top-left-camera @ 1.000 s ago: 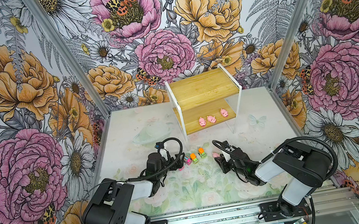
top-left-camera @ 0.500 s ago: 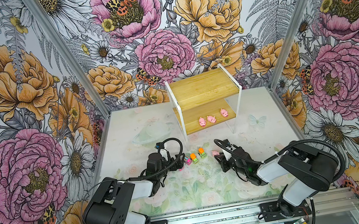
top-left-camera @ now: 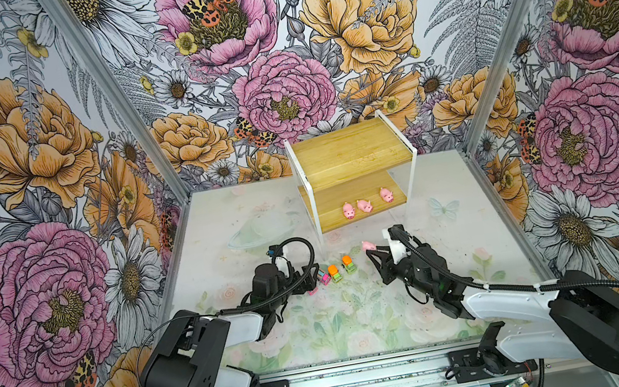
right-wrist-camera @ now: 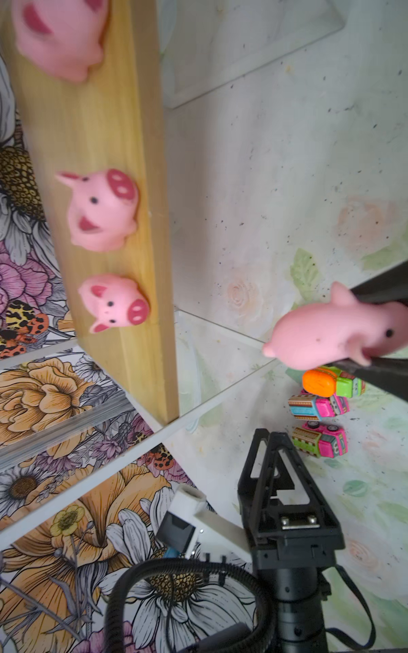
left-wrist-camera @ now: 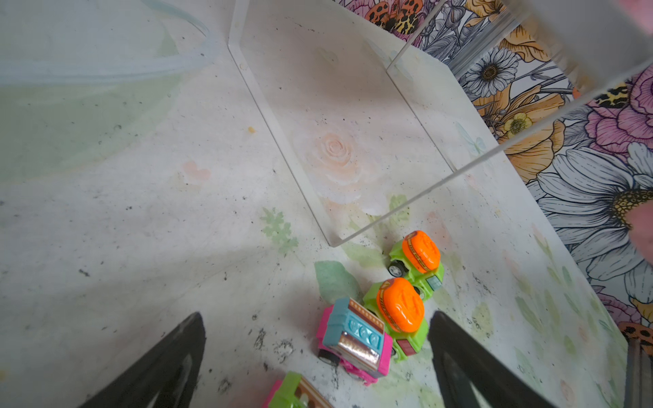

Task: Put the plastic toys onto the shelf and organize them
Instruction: 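Lift and carry the pig with the right gripper onto the lower shelf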

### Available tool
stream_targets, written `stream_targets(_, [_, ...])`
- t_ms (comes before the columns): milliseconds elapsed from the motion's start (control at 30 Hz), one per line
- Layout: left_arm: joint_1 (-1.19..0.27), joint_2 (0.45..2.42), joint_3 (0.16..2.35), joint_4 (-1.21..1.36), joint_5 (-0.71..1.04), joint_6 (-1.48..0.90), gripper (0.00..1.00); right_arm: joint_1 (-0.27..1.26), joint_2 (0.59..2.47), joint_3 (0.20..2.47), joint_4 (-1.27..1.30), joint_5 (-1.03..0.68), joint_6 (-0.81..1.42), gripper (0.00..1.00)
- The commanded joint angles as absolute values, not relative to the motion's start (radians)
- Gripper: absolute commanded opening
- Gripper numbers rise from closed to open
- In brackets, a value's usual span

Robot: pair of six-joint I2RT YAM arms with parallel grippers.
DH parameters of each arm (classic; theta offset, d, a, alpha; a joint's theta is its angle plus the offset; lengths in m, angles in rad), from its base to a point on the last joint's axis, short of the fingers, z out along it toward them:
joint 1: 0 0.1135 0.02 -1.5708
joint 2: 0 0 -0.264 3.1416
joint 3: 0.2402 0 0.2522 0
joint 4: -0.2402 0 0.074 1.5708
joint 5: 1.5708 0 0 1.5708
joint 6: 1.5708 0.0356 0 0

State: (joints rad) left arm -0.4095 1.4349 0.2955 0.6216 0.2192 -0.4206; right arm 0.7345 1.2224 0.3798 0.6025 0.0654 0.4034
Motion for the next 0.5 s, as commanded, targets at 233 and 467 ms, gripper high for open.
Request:
stream_targets(233, [-0.405,1.388,0.29,0.605,0.226,-0.425,0.99,0.788,1.351,0.647,0.517,0.166,0.415,0.24])
stream_targets(467, [-0.403,1.367,0.293,0.581,0.228,-0.411,0.99,0.846,1.495,0.81,0.48,0.283,0.461,0.23])
